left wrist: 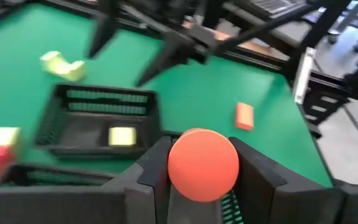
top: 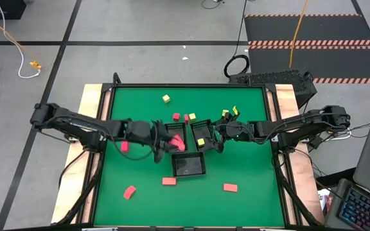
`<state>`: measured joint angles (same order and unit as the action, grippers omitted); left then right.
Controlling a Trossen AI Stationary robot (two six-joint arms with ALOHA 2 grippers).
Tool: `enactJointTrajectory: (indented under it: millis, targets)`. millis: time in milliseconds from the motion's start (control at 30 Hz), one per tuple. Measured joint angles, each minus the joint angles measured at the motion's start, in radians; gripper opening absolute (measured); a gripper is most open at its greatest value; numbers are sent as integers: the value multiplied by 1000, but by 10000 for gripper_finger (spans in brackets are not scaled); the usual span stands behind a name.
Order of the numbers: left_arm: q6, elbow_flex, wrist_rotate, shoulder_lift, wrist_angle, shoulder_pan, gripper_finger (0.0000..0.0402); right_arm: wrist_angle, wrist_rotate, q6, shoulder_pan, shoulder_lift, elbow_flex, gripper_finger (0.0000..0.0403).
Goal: Sort & place blocks by color
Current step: Put the orange block into the bottom black bin
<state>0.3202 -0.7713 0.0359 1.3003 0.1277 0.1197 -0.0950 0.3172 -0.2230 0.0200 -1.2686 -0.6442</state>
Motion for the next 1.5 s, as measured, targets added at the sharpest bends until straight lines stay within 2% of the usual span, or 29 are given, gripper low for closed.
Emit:
enactJointTrajectory:
  millis: [300, 500, 567, 667, 767, 867, 1033, 1200, 1333, 1500]
  targets:
    - [33, 1, 26, 198, 150, 95, 128, 18, -5, -26, 1, 0, 0, 339]
    - [50, 1, 27, 254, 155, 97, 131, 17, -7, -27, 1, 0, 0, 339]
    - [52, 1, 28, 262, 155, 94, 175, 18, -7, -27, 1, 0, 0, 339]
    - [51, 1, 28, 263, 156, 88, 273, 18, -7, -27, 1, 0, 0, 339]
    - [51, 1, 28, 263, 154, 82, 353, 18, -7, -27, 1, 0, 0, 339]
    - [52, 1, 19, 263, 154, 82, 389, 18, -7, -26, 1, 0, 0, 339]
    - [105, 0, -75, 196, 61, 90, 356, 17, -7, -19, 1, 0, 0, 339]
    - [159, 1, -83, 117, -145, 166, 317, 17, -6, -15, 1, 0, 0, 339]
    - [191, 1, -6, 129, -214, 278, 301, 11, -6, 2, 1, 1, 0, 339]
    - [166, 3, 142, 185, -184, 389, 302, 1, -6, 16, 1, 1, 0, 339]
